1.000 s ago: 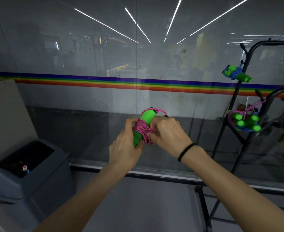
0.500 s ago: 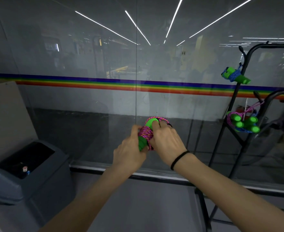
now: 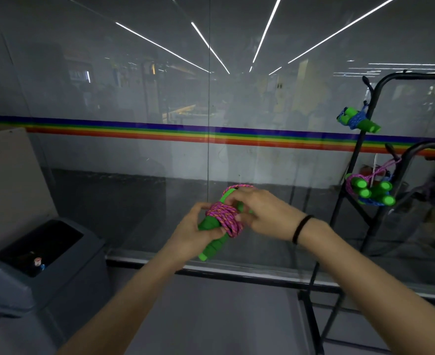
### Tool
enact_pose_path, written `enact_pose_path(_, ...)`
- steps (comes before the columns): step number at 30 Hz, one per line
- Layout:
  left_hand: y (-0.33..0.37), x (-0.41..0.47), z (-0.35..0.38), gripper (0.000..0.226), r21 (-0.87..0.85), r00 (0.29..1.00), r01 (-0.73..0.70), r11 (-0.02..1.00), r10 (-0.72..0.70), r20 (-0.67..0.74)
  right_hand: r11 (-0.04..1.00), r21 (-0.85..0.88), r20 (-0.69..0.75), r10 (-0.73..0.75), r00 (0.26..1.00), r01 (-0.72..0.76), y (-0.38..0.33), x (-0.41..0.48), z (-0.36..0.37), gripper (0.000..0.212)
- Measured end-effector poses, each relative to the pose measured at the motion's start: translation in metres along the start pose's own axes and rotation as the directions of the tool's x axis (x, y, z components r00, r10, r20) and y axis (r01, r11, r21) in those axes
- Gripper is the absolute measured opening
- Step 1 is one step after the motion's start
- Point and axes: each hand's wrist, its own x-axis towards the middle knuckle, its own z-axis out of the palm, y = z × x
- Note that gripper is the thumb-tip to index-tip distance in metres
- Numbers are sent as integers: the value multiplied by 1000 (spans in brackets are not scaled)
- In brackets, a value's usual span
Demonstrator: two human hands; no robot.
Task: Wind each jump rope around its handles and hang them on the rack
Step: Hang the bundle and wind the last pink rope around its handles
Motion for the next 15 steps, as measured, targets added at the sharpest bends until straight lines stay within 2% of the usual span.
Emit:
enact_pose_path(2,2,1,-6,48,-110,996,70,992,-63,61,1000,25,73,-14,997,12,2,0,-5,35)
enact_pose_path(4,1,4,-11,53,-144,989,119,982,-105,105,1000,3,73,19,997,-19,1,-1,-6,35)
enact_pose_path(8,-4,8,-17,63,-107,980,134,985,-115,162,995,-20,73,99,992,-98,-2,-6,-4,22)
enact_pose_path(13,-11,7,-19,54,-75,974,123,990,-107,197,981,-182,55,74,996,-63,-7,-10,1,14)
enact_pose_path(15,-12,6,-20,52,-35,970,105,994,-95,225,983,-178,90,60,994,-43,-6,-10,3,13)
